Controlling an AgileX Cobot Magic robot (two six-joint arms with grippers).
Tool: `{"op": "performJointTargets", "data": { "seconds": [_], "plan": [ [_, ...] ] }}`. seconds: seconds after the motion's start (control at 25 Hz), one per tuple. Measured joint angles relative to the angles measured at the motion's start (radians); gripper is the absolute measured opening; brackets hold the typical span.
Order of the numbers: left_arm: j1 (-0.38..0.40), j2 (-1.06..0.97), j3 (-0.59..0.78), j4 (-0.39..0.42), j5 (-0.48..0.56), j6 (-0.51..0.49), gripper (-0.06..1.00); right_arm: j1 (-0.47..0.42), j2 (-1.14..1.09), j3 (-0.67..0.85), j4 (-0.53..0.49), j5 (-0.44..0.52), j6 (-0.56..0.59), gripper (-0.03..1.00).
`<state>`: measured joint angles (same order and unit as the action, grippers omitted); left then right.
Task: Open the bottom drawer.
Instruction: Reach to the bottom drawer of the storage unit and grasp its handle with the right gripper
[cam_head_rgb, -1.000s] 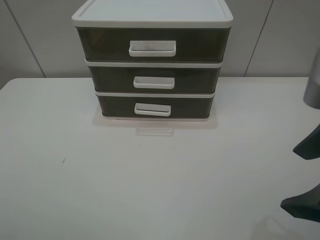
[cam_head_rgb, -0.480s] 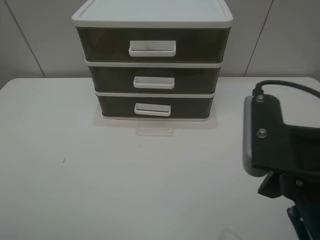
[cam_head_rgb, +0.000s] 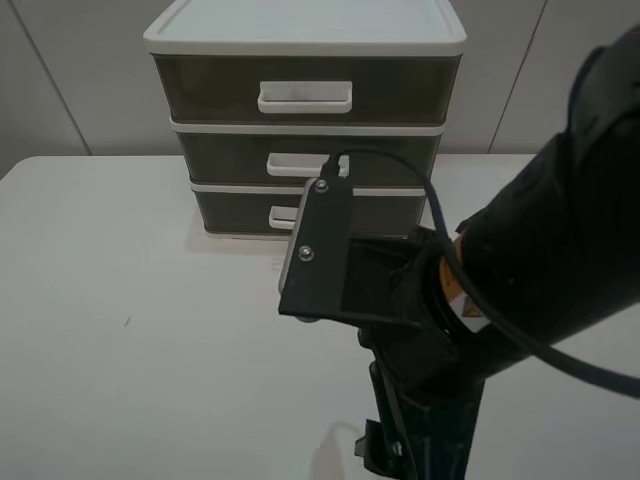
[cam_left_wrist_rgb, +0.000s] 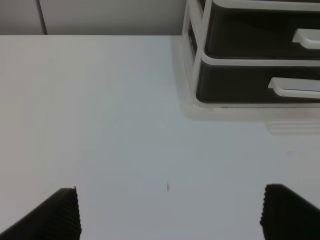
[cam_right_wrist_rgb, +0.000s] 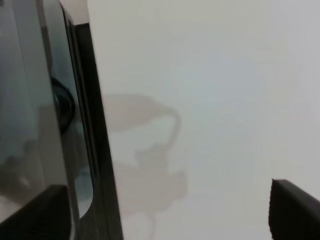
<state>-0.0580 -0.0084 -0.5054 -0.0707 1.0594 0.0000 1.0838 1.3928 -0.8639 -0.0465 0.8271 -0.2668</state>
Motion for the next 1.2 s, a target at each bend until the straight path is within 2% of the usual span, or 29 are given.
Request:
{"op": "performJointTargets", "data": {
  "seconds": [0.24, 0.8, 1.08, 1.2],
  "plan": [
    [0.0, 0.0, 0.0, 0.0, 0.0, 0.0, 0.74, -0.051, 0.108, -0.003, 0.002, -0.193, -0.006, 0.78],
    [0.0, 0.0, 0.0, 0.0, 0.0, 0.0, 0.74, -0.237, 0.274, -0.012, 0.02, -0.567, -0.008, 0.78],
    [0.0, 0.0, 0.0, 0.0, 0.0, 0.0, 0.74, -0.291, 0.363, -0.012, 0.029, -0.733, -0.018, 0.78],
    [0.0, 0.0, 0.0, 0.0, 0.0, 0.0, 0.74, -0.303, 0.405, -0.018, 0.029, -0.761, -0.068, 0.78]
  ]
}}
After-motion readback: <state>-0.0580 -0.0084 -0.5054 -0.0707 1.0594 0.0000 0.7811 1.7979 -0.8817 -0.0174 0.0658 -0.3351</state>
